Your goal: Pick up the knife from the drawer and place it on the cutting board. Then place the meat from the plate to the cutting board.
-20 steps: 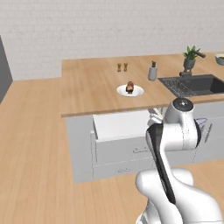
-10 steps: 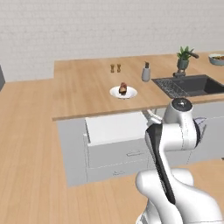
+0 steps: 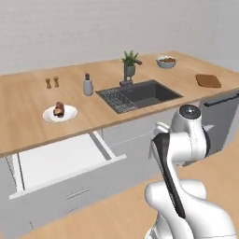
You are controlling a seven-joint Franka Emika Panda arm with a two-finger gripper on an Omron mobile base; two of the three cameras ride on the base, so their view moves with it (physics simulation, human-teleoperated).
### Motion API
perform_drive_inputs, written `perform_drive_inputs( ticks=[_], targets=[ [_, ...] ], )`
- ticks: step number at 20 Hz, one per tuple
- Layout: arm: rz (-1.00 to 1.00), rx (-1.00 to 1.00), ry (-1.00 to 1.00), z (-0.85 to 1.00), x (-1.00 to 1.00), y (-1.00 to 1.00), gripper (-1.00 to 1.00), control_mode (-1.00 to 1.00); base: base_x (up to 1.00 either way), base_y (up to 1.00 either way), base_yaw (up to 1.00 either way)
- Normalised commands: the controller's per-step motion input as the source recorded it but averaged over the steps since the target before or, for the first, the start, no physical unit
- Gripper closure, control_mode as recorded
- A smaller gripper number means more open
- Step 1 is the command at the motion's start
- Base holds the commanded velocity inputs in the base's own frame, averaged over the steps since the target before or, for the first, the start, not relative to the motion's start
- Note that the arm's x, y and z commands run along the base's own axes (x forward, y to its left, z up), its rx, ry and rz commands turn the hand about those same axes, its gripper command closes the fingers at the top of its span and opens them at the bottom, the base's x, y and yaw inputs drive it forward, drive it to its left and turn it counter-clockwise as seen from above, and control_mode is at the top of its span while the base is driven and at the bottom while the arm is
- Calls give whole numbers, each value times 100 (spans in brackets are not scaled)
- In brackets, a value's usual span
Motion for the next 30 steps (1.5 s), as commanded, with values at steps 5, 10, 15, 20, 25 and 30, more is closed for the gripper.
perform_drive_inputs(
  ticks=[5,10,15,20,25,30],
  targets=[
    [0,0,0,0,0,0,100,100,73,-68,-50],
    [0,0,0,0,0,0,100,100,98,-53,-31],
    [0,0,0,0,0,0,100,100,100,-50,-14],
    [0,0,0,0,0,0,100,100,93,-35,3],
    [0,0,0,0,0,0,100,100,88,-17,18],
    [0,0,0,0,0,0,100,100,76,-14,22]
  ],
)
